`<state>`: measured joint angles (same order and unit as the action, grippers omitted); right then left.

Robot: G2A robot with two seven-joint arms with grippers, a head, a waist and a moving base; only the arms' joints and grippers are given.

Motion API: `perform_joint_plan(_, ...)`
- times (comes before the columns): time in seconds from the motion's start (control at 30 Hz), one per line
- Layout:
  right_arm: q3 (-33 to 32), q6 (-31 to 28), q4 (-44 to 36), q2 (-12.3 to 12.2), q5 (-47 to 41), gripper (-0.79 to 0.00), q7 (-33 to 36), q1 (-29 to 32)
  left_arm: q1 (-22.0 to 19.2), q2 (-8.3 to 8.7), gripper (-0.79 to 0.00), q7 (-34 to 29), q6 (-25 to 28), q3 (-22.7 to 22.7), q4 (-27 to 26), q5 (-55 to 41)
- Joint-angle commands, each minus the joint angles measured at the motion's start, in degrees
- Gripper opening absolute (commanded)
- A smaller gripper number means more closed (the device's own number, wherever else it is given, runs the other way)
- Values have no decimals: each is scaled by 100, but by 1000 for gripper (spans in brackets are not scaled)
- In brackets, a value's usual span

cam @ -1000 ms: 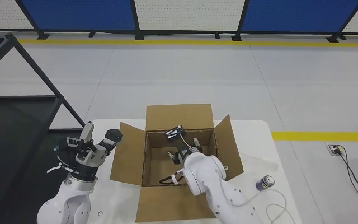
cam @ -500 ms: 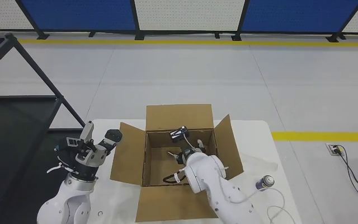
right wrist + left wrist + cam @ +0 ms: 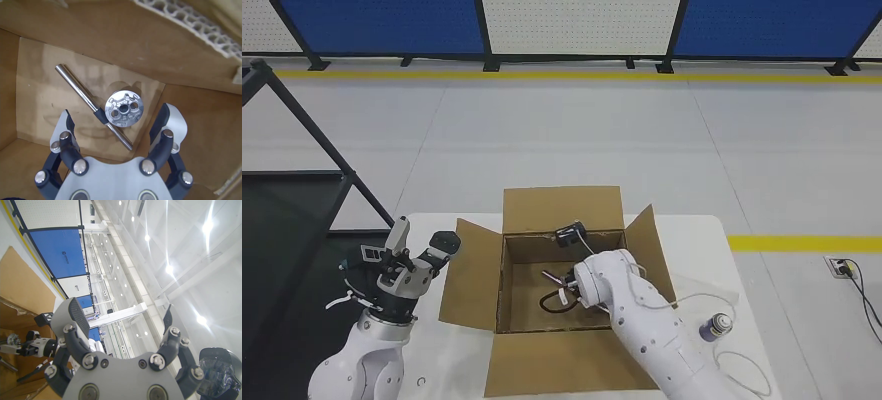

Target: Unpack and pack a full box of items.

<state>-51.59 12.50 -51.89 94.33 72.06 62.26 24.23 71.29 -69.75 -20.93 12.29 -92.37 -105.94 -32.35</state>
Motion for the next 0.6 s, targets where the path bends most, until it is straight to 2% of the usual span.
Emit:
perform_joint_plan(0.0, 5, -28, 247, 37, -74, 0, -68, -85, 0, 0, 0, 0, 0, 0, 0, 0)
perform_joint_plan(0.1, 9, -67, 468, 78, -137, 0, -137, -169, 0, 0, 0, 0, 0, 0, 0, 0)
perform_joint_plan(0.23, 0, -83, 652, 111, -159, -117, -186, -235, 0, 0, 0, 0, 0, 0, 0, 0)
perform_joint_plan(0.4, -22, -45, 849, 142, -144, -200, -258, -295, 0, 0, 0, 0, 0, 0, 0, 0)
perform_joint_plan(0.5, -21, -49, 939, 163, -141, -397, -269, -328, 0, 0, 0, 0, 0, 0, 0, 0)
perform_joint_plan(0.57, -11, -70, 1006, 182, -133, -446, -266, -360, 0, 0, 0, 0, 0, 0, 0, 0)
